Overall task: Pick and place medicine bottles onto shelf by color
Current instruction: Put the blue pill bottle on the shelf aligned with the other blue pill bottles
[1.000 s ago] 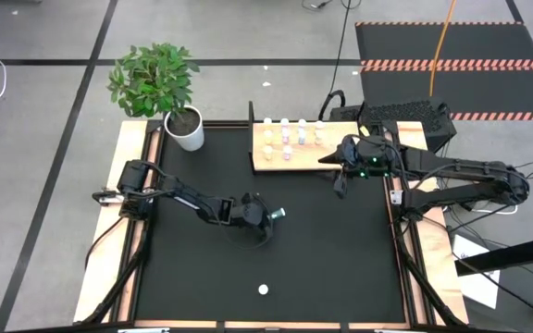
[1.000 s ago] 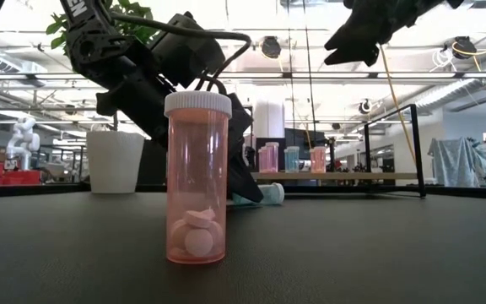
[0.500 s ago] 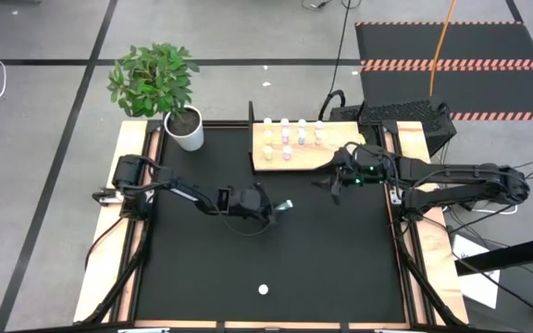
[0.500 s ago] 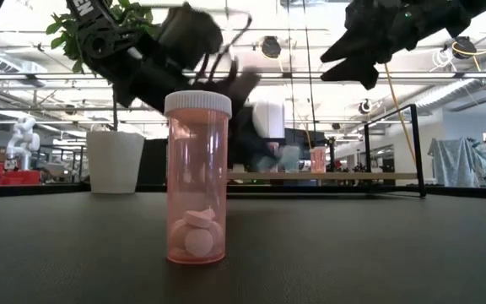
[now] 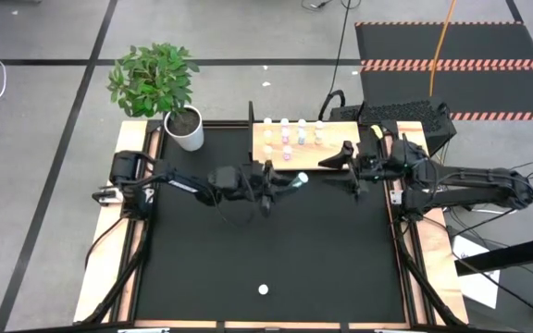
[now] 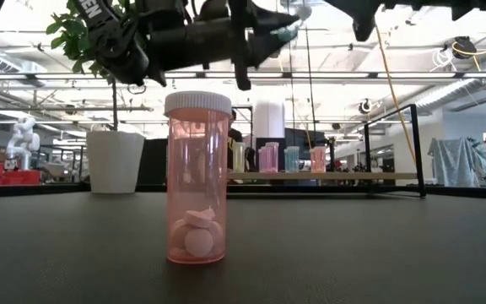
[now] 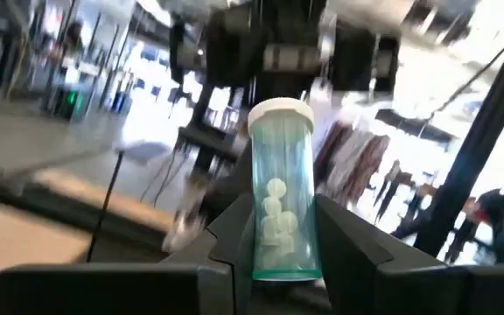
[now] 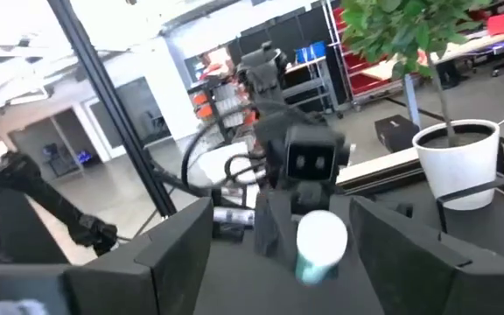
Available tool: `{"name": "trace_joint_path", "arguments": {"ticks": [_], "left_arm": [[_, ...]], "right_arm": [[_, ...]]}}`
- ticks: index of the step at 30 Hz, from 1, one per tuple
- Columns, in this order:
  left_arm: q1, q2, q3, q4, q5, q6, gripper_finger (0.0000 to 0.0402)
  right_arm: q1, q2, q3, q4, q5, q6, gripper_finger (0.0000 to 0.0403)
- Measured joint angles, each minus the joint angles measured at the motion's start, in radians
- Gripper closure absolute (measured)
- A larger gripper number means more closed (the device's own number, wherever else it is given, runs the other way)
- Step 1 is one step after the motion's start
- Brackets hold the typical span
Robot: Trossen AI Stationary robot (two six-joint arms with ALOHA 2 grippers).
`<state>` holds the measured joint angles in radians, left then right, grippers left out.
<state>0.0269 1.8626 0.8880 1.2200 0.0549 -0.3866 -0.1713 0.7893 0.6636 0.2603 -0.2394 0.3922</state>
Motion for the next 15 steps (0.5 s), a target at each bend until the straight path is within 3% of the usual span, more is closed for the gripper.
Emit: {"name": "trace_joint_path", "arguments": {"ticks": [15], "left_arm": [[0.011,0.000,0.072,0.010,0.059,0.068,0.0297]], "right_arm": [[0.002,0.163,-0.001,0.147,-0.001,-0.063,0.0138]]}}
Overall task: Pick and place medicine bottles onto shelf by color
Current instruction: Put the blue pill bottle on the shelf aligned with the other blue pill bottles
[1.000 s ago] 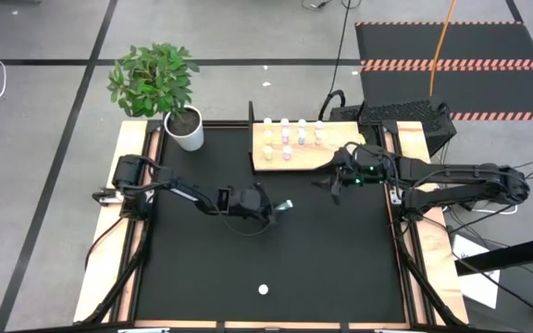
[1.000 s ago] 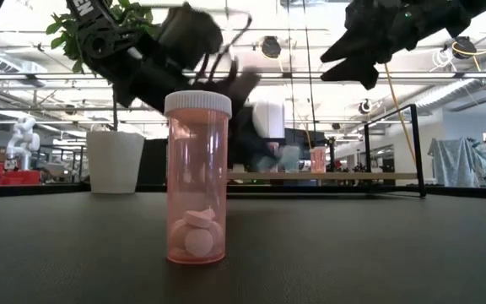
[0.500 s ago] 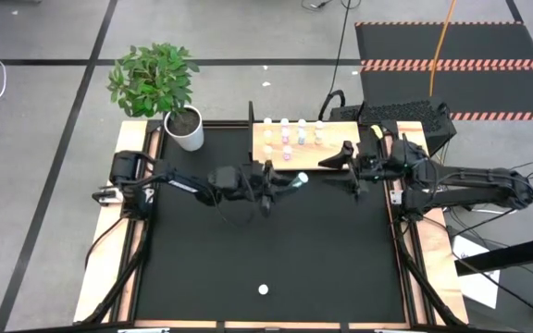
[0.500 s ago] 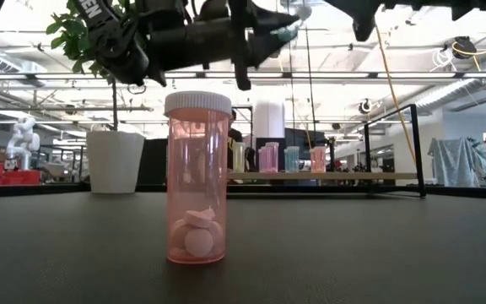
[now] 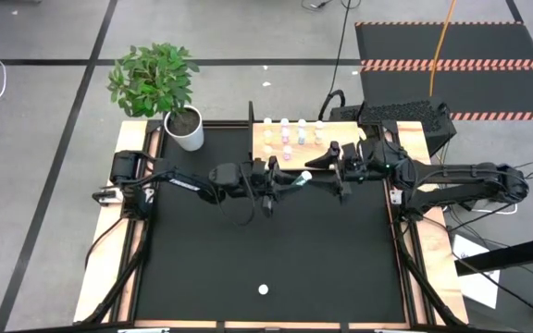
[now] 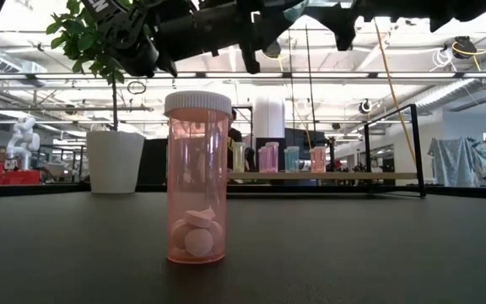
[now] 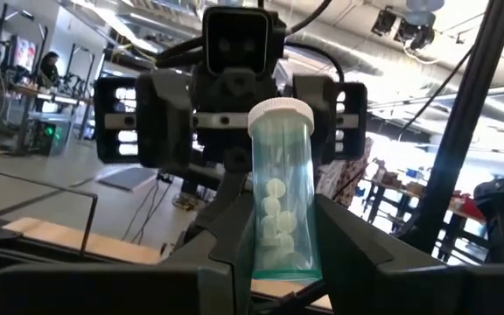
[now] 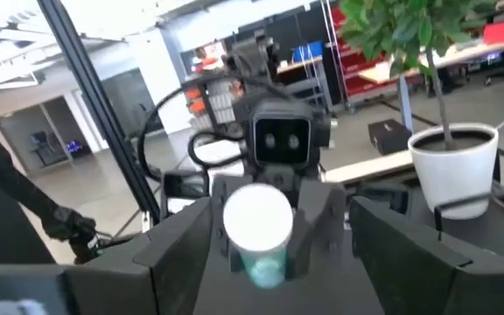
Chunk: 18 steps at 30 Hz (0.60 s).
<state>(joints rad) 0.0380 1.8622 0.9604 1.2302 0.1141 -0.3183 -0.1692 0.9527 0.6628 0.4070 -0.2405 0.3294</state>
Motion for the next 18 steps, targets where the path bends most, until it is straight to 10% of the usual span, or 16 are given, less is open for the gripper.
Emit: {"name": "trace_joint_path", "arguments": {"ticks": [18], "left_arm": [[0.003,0.000,0.000,-0.001,-0.001,0.022,0.0298]], "right_arm": [[-0.020,0.032,0.000,0.020,-0.061,-0.042,0.0233]]}}
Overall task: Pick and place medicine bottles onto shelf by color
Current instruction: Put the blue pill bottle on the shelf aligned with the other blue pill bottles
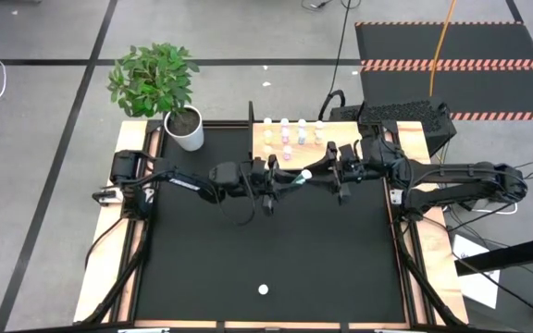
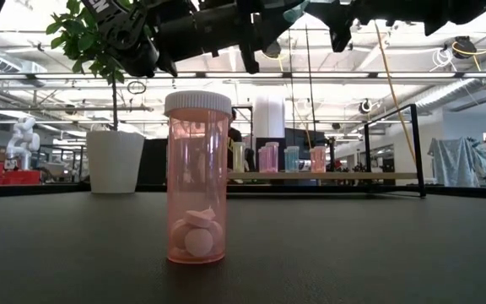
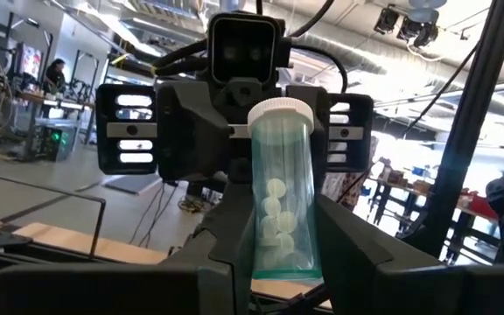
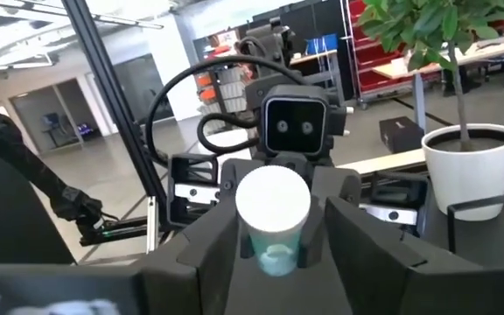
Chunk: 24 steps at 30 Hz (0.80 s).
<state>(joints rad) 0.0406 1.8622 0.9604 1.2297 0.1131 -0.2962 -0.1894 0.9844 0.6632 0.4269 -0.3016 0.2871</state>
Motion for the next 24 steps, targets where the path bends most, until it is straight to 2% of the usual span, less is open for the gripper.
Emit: {"name": "trace_joint_path", "arguments": {"ticks": [12,20,24], "left_arm": [[-0.001,0.000,0.000,-0.003,0.001,0.003,0.0298],[-0.001,-0.001,0.000,-0.050,0.001,-0.030,0.0297],[-0.003,-0.001,0.002,-0.115,-0.013,-0.074,0.0269]], "right_arm": [[0.000,0.000,0.000,0.016,-0.018,0.023,0.0251],[0.000,-0.001,0.000,-0.011,-0.019,0.034,0.0300],[0.000,0.001,0.000,-0.041,-0.017,0.022,0.0295]]}}
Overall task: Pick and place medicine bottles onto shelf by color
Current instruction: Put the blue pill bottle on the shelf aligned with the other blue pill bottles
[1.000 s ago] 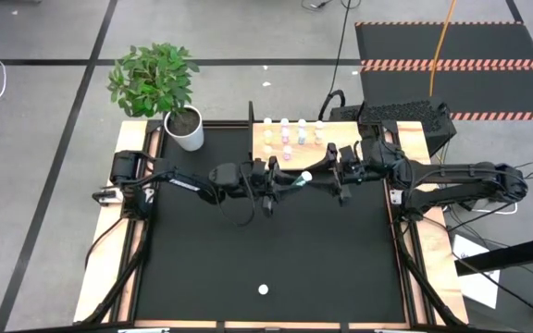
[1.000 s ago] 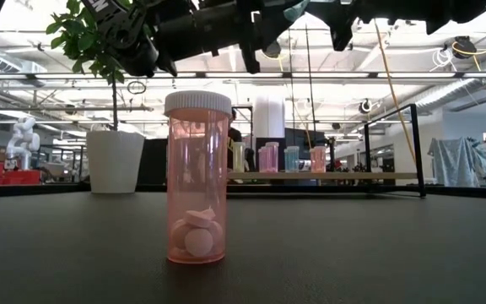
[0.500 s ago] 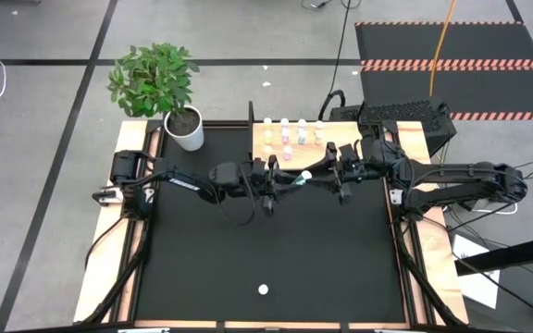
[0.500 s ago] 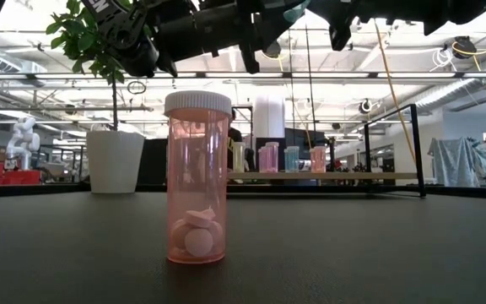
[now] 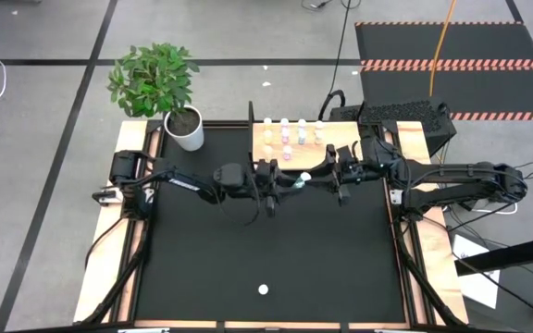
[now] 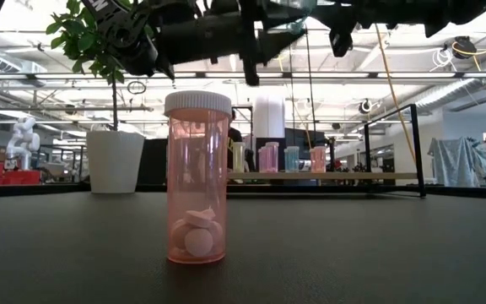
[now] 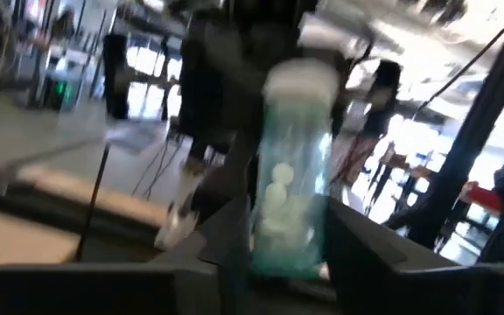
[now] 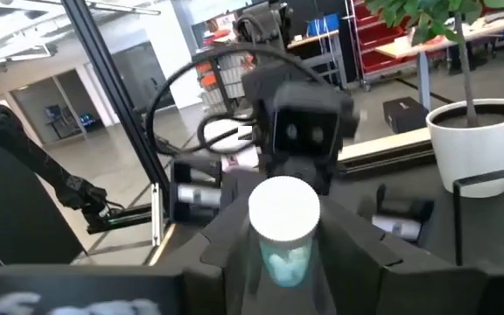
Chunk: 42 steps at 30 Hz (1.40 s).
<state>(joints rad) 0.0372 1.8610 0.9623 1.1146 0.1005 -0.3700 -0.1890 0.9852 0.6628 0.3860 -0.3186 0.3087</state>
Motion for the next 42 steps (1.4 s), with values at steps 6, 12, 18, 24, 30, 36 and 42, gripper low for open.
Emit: {"name": "trace_joint_path", "arguments": {"ticks": [6,12,18,24,30,36,42], "left_arm": [[0.005,0.000,-0.001,-0.186,-0.019,-0.002,0.0175],[0.006,0.001,-0.001,-0.587,-0.023,-0.062,0.0121],[0.002,0.001,-0.002,-0.893,-0.023,-0.194,0.0116],[-0.020,0.001,-0.002,-0.971,-0.022,-0.215,0.0135],[-0.046,0.001,-0.002,-0.964,-0.022,-0.216,0.0155],[-0.066,0.001,-0.002,-0.962,-0.051,-0.209,0.0158],[-0.065,0.001,-0.002,-0.961,-0.057,-0.207,0.0158]], "right_arm": [[-0.024,-0.001,0.001,-0.089,0.006,-0.061,0.0279],[-0.129,0.010,0.001,-0.237,0.033,-0.187,0.0285],[-0.249,0.098,0.001,-0.244,0.050,-0.317,0.0283],[-0.357,0.269,0.001,-0.179,0.056,-0.329,0.0283],[-0.396,0.385,0.001,-0.097,0.056,-0.404,0.0283],[-0.415,0.447,0.001,-0.077,0.116,-0.437,0.0282],[-0.434,0.485,0.001,-0.037,0.133,-0.426,0.0282]]}}
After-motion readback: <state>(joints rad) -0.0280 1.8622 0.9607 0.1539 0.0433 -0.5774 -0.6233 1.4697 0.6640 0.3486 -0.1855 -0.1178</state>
